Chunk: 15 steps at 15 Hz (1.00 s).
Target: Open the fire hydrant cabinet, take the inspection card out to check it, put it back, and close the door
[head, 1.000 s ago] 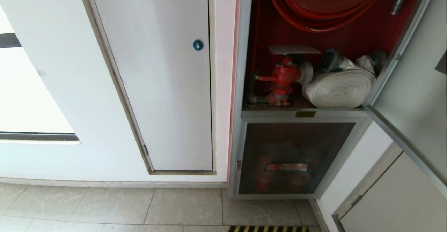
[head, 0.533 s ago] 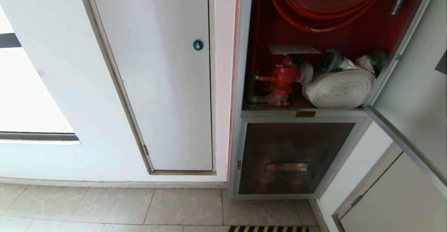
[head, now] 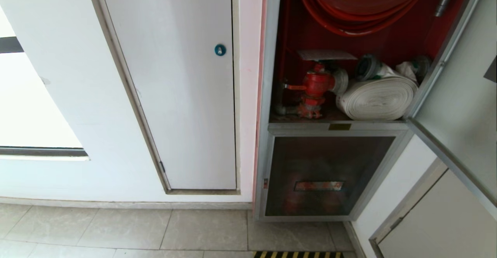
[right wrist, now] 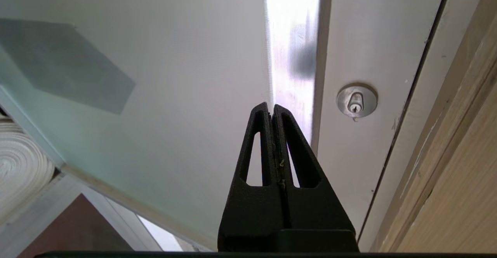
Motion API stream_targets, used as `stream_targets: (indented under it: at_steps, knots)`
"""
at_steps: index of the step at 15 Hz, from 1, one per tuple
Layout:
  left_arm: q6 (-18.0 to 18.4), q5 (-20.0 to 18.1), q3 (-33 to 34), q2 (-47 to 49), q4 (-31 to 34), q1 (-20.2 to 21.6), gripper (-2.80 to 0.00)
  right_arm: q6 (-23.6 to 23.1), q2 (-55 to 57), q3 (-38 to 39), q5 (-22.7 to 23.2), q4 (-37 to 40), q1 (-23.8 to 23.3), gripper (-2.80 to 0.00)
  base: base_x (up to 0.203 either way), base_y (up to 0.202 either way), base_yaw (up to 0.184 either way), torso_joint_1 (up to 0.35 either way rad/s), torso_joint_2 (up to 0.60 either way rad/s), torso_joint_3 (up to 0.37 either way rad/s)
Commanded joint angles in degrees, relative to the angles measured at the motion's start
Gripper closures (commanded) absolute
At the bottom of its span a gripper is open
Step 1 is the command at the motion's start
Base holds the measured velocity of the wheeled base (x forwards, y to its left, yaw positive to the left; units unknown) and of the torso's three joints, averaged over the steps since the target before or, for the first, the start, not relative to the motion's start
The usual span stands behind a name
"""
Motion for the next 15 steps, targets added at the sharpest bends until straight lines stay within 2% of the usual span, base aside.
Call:
stream_targets:
  at_steps: [1,8,15]
  knots:
    - [0.0,0.0,0.0,0.0,0.0,0.0,0.0,0.2,1.0,-0.3,0.9,-0.1,-1.9,0.0,0.0,0.0,0.0,0.0,0.0,0.0]
    - [0.0,0.0,0.0,0.0,0.0,0.0,0.0,1.0,4.4,-2.3,5.0,-0.2,-6.7,0.0,0.0,0.0,0.0,0.0,0.0,0.0]
    - [0.0,0.0,0.0,0.0,0.0,0.0,0.0,1.0,4.2,-2.2,6.5,-2.5,-8.7,0.0,0.0,0.0,0.0,0.0,0.0,0.0]
